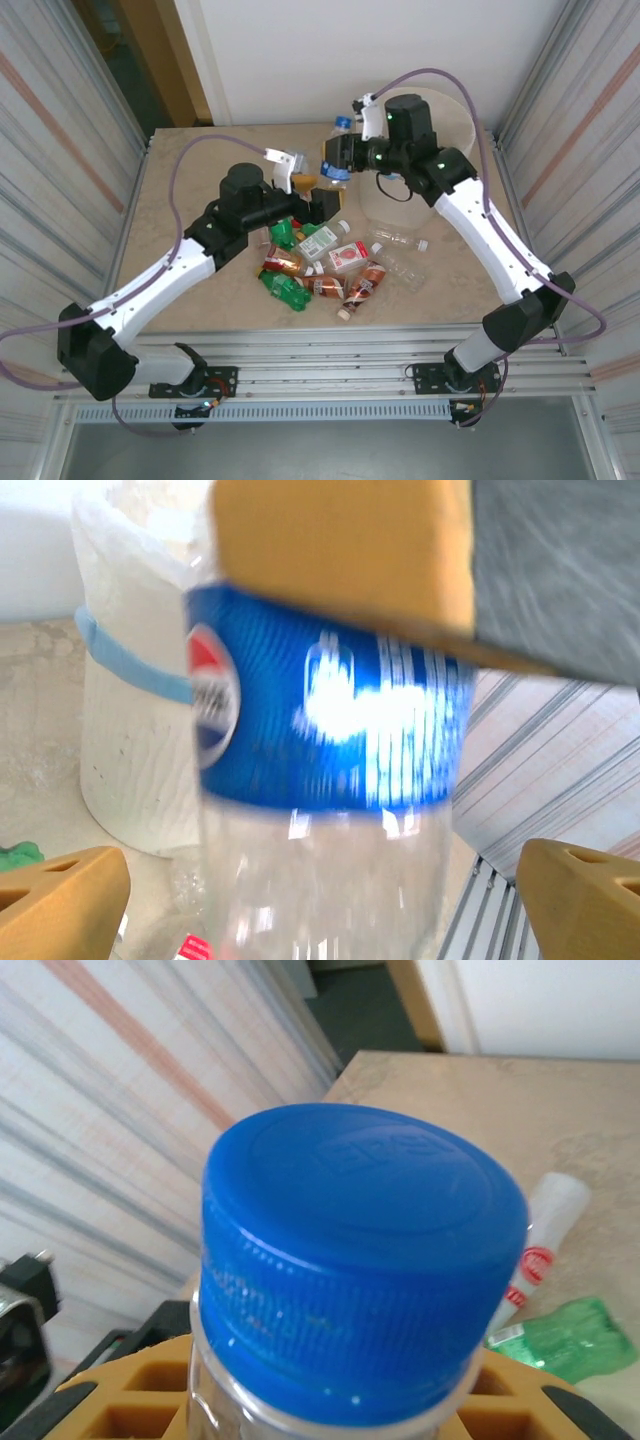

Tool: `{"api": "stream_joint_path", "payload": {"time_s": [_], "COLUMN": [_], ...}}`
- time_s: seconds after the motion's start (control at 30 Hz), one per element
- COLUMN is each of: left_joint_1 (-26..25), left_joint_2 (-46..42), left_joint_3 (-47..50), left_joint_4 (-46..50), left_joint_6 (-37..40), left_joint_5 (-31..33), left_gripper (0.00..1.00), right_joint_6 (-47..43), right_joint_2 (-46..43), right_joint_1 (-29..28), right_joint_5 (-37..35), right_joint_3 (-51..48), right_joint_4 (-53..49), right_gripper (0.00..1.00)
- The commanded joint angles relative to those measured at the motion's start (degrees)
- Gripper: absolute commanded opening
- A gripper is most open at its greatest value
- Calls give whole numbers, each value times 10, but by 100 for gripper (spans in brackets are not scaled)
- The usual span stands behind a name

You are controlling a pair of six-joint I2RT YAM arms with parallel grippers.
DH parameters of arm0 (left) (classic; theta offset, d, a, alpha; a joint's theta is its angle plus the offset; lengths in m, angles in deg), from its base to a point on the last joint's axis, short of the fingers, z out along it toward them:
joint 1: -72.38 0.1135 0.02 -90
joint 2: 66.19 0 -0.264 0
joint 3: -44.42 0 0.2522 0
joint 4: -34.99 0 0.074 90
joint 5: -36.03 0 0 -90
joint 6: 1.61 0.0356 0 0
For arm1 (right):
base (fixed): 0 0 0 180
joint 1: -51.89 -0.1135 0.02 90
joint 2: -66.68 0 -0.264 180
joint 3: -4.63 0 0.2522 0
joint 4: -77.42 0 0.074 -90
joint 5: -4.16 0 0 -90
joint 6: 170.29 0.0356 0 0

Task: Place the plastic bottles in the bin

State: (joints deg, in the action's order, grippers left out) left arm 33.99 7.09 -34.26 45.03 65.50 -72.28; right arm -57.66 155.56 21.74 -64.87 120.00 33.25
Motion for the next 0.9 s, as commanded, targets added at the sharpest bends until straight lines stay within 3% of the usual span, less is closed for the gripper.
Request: {"api": "stream_joint_path", "payload": {"time_s": [0.0, 0.3, 0.47, 0.87], "left_joint_1": [-3, -2, 6, 28], "left_joint_2": [-51, -127, -151, -163], "left_joint_3": [13, 65, 83, 99], "left_joint_4": [-19, 32, 47, 78], "left_joint_6": [19, 48, 53, 27], "left_joint_5": [41, 179, 215, 243], "left_gripper": [99, 99, 99, 99], "right_joint_6": [-33, -47, -60, -65], "right_joint_2": [-3, 34, 95, 240], "right_joint_1": [37, 179, 225, 236], "right_joint_5": [-24, -5, 2, 35], "right_joint_3": [54, 148, 194, 275], "right_joint_4": [-21, -43, -68, -139], "right_gripper": [33, 33, 33, 34]}}
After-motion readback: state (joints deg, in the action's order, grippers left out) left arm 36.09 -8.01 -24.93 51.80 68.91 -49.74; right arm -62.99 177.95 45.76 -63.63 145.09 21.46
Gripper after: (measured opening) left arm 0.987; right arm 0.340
